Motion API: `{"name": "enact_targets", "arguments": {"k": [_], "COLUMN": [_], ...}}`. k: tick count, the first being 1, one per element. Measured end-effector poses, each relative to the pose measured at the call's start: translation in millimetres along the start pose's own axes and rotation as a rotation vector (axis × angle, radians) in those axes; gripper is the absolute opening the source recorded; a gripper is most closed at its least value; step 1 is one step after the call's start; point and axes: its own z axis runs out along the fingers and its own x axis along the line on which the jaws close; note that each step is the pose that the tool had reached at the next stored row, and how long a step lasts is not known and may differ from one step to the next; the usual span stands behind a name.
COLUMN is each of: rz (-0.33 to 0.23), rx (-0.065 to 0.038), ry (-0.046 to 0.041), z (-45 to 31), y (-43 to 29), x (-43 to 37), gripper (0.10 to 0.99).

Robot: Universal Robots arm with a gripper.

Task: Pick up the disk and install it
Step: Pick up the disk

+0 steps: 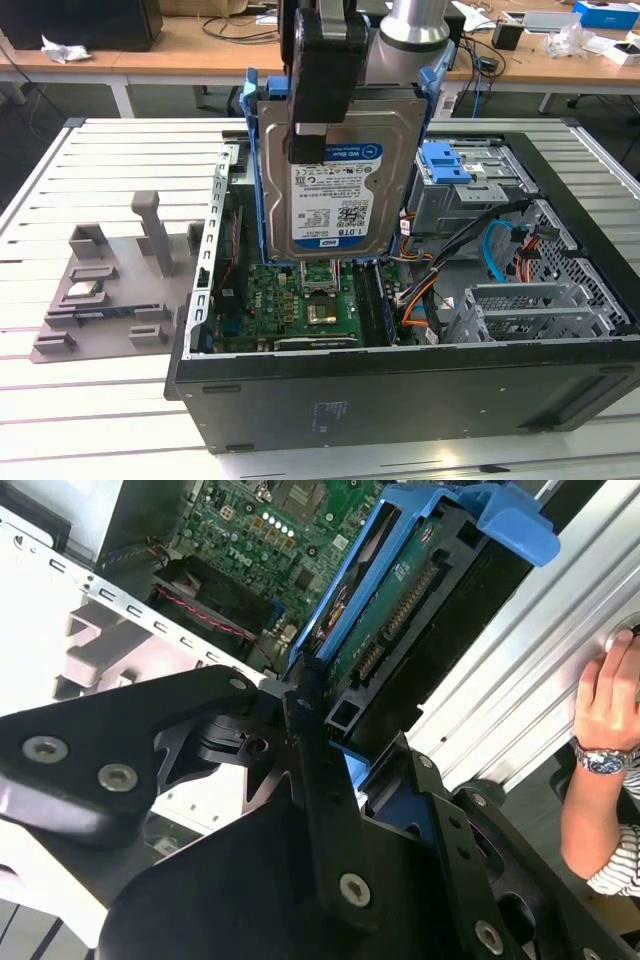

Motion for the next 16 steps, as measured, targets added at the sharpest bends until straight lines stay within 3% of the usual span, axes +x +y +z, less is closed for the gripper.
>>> {"name": "enact_targets", "arguments": {"k": [16], "rz": [0.0], "rx": [0.0], "ry": [0.0005], "z": [5.1], "y": [-17.7], "x": [0.9], "gripper": [0.369]}}
